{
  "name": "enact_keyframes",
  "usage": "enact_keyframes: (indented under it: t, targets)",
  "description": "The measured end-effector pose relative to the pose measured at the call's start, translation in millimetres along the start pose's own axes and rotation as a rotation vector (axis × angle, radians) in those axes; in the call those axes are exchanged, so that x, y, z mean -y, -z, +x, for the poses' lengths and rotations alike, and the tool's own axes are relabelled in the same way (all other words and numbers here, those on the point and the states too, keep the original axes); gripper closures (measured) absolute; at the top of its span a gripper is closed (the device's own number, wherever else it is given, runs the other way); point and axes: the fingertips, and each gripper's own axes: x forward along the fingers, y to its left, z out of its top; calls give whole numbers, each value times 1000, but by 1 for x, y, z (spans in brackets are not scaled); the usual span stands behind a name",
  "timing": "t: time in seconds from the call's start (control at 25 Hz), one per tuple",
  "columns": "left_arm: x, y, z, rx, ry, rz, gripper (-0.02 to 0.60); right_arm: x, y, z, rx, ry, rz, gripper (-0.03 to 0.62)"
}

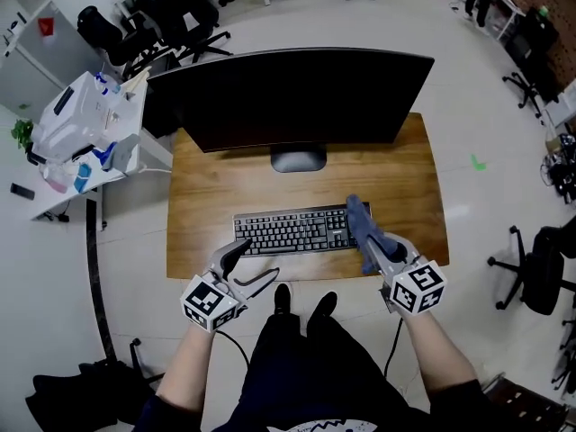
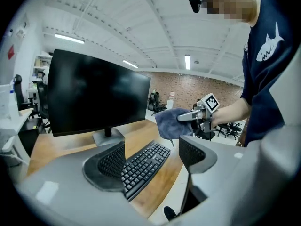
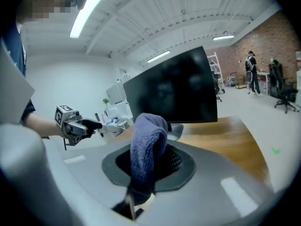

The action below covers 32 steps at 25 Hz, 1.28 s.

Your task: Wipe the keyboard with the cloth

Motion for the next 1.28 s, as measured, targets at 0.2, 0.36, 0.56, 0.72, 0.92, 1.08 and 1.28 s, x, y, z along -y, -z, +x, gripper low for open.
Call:
enact_keyframes:
  t: [0.2, 0.36, 0.56, 0.72, 0.92, 1.08, 1.28]
  targets:
    - [35, -8, -34, 16, -16, 28, 233, -53, -20, -27, 79, -98, 65, 530]
    - [62, -6, -62, 32, -3, 54, 233, -98, -15, -54, 112, -123, 49, 530]
    - [95, 1, -101, 68, 54, 112, 233, -156, 9, -87, 124, -103, 1, 530]
    - [130, 7, -145, 107, 100, 141, 233, -205, 25, -124, 164, -61, 36, 530]
    - [168, 33, -204, 114, 133, 151, 233, -269, 51, -164, 191, -27, 86, 530]
    - [189, 48, -234, 140, 135, 116, 233, -306, 64, -193, 192, -28, 91, 530]
    - [217, 55, -253, 153, 143, 116, 233, -330, 72, -224, 213, -36, 69, 531]
